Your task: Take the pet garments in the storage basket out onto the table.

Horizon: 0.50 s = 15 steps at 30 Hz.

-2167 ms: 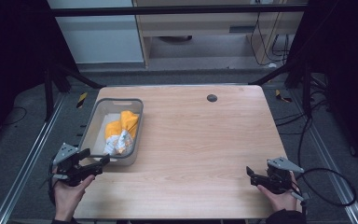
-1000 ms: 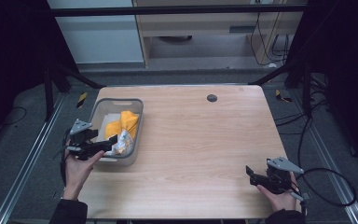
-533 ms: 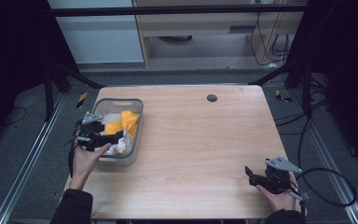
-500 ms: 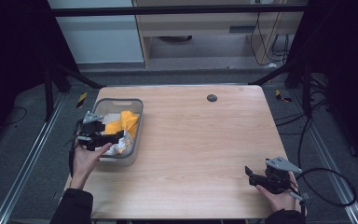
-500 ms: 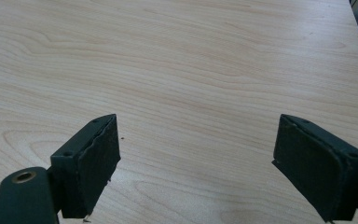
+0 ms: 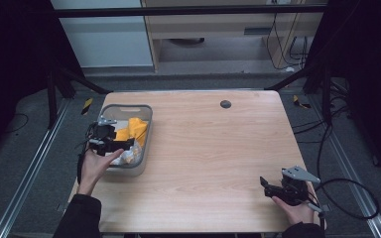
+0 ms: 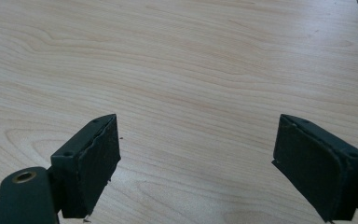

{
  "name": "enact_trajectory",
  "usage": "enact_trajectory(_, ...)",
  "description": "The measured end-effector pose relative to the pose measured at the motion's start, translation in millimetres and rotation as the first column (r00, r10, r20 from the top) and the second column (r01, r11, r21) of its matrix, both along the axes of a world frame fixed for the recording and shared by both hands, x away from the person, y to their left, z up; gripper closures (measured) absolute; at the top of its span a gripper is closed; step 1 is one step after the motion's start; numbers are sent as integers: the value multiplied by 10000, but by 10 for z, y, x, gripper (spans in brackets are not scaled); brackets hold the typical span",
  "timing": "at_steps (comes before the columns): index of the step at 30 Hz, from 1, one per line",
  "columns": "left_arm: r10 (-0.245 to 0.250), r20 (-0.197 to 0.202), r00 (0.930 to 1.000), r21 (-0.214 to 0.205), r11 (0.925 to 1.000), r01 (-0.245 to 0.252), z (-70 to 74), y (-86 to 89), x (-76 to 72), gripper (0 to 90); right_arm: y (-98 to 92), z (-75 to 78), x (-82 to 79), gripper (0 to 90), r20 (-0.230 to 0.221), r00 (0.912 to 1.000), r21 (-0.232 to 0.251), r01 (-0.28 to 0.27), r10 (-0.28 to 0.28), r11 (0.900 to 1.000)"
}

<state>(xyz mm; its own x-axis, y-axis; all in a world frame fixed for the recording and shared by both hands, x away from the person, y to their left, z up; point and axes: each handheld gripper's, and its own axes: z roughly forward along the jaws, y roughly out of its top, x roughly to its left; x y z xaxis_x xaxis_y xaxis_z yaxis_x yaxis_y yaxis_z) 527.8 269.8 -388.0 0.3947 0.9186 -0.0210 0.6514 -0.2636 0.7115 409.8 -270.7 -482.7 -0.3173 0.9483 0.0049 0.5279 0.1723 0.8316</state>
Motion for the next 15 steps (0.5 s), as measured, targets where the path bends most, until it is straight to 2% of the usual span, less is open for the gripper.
enact_trajectory(5, -4, -308, 9995, 136, 9999, 9, -31, 0, 31, 286, -3, 1, 4, 143, -44, 10000, -10, 17, -17, 10000)
enact_trajectory(9, -56, -448, 9990, 251, 9997, 68, -55, -21, 40, 299, 1, 4, 1, 143, -120, 9999, 48, 60, -59, 10000)
enact_trajectory(12, -32, -516, 9987, 514, 9987, 59, -68, -40, 47, 317, 3, 3, 3, 145, -163, 9998, 56, 67, -66, 10000)
enact_trajectory(15, 10, -650, 9979, 525, 9986, 24, -89, -56, 62, 335, 2, -3, 8, 148, -137, 9999, -36, 8, -9, 10000)
